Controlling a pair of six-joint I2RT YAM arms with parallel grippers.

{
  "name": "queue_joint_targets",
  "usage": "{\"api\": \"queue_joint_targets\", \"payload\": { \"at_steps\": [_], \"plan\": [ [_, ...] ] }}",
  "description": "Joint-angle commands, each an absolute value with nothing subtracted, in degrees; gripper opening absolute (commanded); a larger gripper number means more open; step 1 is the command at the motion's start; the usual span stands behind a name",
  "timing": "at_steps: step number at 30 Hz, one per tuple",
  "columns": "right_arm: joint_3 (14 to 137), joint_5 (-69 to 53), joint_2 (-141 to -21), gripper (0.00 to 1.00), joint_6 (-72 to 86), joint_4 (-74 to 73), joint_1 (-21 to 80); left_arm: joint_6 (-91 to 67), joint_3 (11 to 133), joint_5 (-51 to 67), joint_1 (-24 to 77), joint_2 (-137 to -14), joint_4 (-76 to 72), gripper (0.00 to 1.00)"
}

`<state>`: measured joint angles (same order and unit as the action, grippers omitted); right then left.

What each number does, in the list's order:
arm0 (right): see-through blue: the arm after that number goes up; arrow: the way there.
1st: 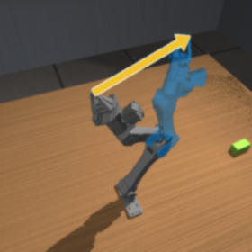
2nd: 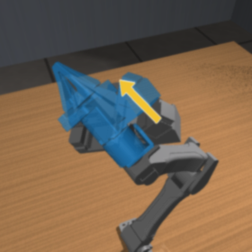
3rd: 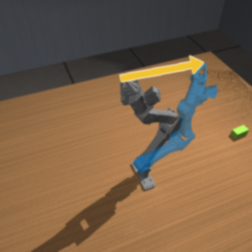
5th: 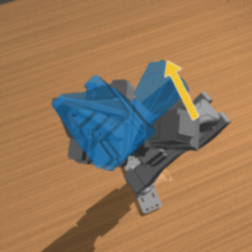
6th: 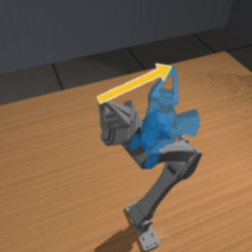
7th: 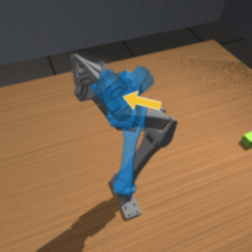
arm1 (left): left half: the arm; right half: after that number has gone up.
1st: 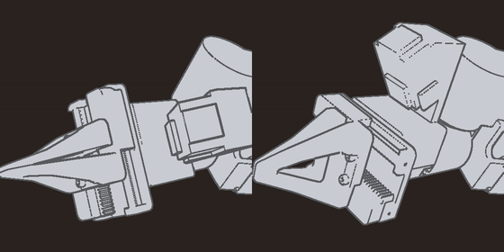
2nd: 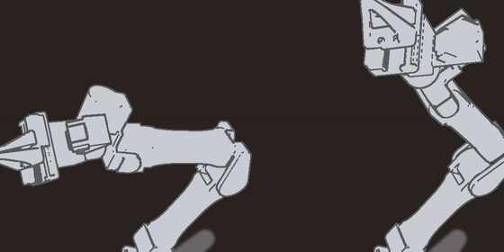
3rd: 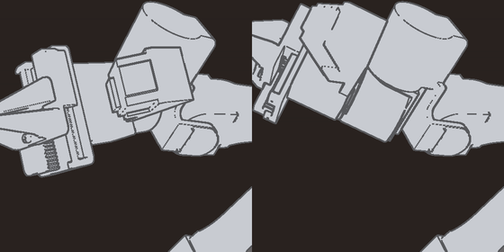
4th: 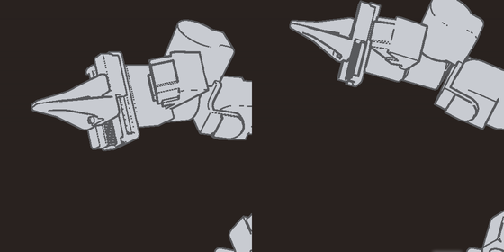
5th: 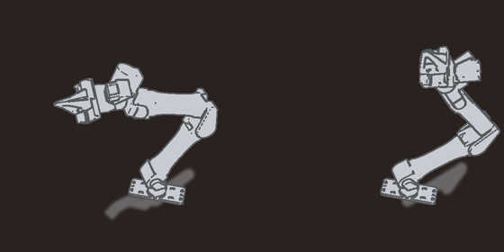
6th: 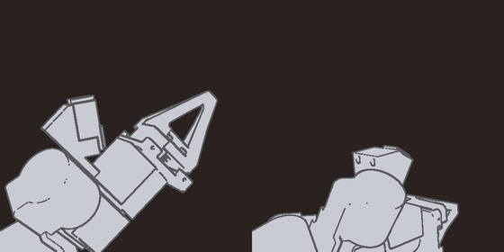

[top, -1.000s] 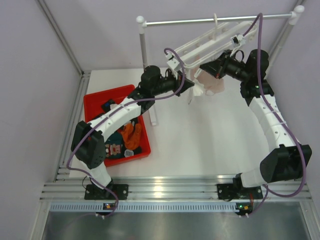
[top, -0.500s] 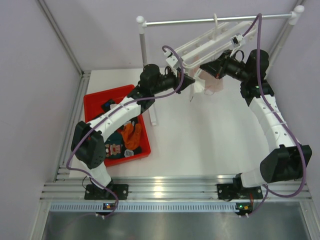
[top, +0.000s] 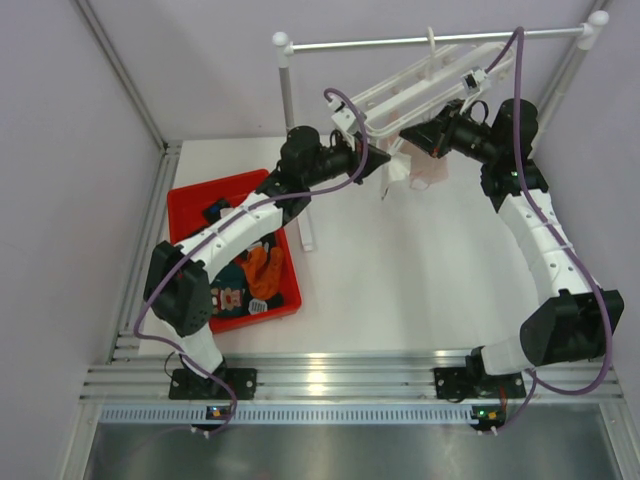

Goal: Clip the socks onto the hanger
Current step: Clamp the sock onto the hanger.

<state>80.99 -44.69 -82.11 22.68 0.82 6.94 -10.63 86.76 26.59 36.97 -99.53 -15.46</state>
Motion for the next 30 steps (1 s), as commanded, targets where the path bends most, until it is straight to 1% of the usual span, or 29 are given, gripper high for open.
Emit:
{"api": "queue_joint_targets", "payload": {
  "at_steps": [1,11,13,14,16,17,19,20,22,23,27,28,30],
  "plan": [
    [81.1,-45.6,-80.1,0.0,22.9,1.8,6.5,-10.9,90.0,25.8,37.2,-100.1,-19.7,0.0],
    [81.2,-46.2,-80.1,0.0,22.5,1.2,6.5,-11.2,90.9,25.7,37.1,-100.5,-19.9,0.0],
    [81.3,-46.2,-80.2,0.07,22.1,1.1,6.5,-11.2,90.7,25.9,37.1,-100.4,-20.1,0.0],
    [81.3,-46.1,-80.2,0.13,22.1,0.9,6.5,-11.2,90.8,26.1,37.1,-100.5,-20.2,0.0],
    [81.5,-46.1,-80.3,0.21,22.1,1.0,6.5,-11.4,90.9,26.2,37.1,-100.5,-20.4,0.0],
    [81.6,-46.1,-80.4,0.27,22.1,0.9,6.4,-11.5,90.9,26.4,37.1,-100.5,-20.5,0.0],
    [81.8,-46.2,-80.5,0.3,22.0,0.7,6.5,-11.8,91.0,26.5,37.1,-100.5,-20.8,0.0],
    [81.8,-46.1,-80.6,0.34,22.0,0.6,6.4,-12.0,91.0,26.6,37.1,-100.5,-21.1,0.0],
    [82.0,-46.1,-80.6,0.36,21.9,0.6,6.4,-12.1,91.0,27.0,37.1,-100.6,-21.4,0.0],
    [82.0,-46.1,-80.6,0.39,21.8,0.6,6.4,-12.2,91.1,27.1,37.1,-100.5,-21.4,0.0],
    [82.3,-46.1,-80.6,0.42,22.1,0.6,6.3,-12.6,91.5,27.2,37.1,-100.9,-21.4,0.0],
    [82.4,-46.1,-80.7,0.43,22.1,0.6,6.4,-12.7,91.5,27.3,37.1,-100.9,-21.4,0.1],
    [82.5,-46.1,-80.7,0.44,22.3,0.6,6.2,-12.8,91.1,27.3,37.1,-100.6,-21.3,0.2]
  ]
}}
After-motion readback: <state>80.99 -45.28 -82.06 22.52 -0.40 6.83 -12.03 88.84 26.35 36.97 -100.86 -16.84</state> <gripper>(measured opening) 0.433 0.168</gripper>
